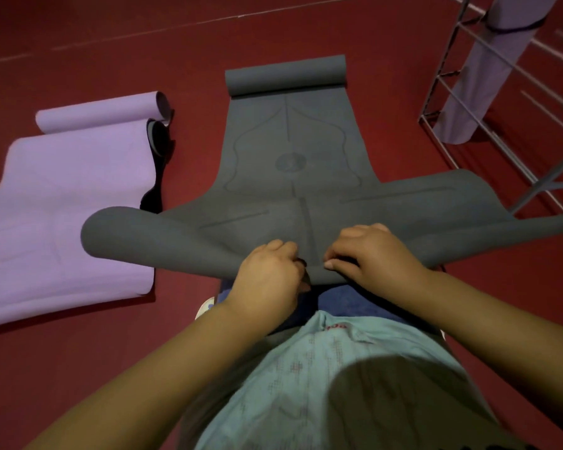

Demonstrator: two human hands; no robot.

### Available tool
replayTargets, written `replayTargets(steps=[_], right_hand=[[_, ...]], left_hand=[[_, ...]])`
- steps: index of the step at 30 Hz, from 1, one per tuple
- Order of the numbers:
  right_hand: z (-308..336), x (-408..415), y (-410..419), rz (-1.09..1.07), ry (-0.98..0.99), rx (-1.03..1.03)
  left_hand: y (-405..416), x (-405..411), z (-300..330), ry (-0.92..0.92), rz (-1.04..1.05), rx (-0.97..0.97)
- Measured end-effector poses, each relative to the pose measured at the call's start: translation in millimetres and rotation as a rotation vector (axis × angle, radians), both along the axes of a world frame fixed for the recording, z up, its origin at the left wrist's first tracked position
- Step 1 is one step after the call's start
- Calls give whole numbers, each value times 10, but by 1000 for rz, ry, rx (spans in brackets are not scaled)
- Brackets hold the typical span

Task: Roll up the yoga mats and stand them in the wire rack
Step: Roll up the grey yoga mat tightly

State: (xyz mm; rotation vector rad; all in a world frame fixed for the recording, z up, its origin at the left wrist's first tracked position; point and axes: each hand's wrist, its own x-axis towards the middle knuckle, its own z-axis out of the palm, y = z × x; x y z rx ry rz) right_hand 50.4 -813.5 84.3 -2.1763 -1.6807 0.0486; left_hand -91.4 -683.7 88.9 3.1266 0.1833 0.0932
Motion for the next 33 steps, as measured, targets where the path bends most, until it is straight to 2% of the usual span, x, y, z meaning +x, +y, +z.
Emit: replayTargets(steps=[2,4,11,17,23,28,30,33], right_hand=[[-36,5,-43,65,-153,79],[-33,5,-105,115,-280,100],[-8,-124,-185,-42,-386,30],[-27,26,-100,18,-268,25],[112,178,-18,-50,-110,-63],[175,304,131,-97,-9,-173],[187,346,196,-113,32,-224],[192,376,256,-125,103,-255]], left_hand=[[82,48,-3,-2,-23,-97],[127,79,-4,-1,-30,-108],[181,71,-77,-70,-8,-132],[278,95,-5,-52,-46,-173],[325,189,135,-28,109,-220],[413,296,168,50,92,-220],[421,328,172,10,35,-92],[218,282,217,-12,7,253]])
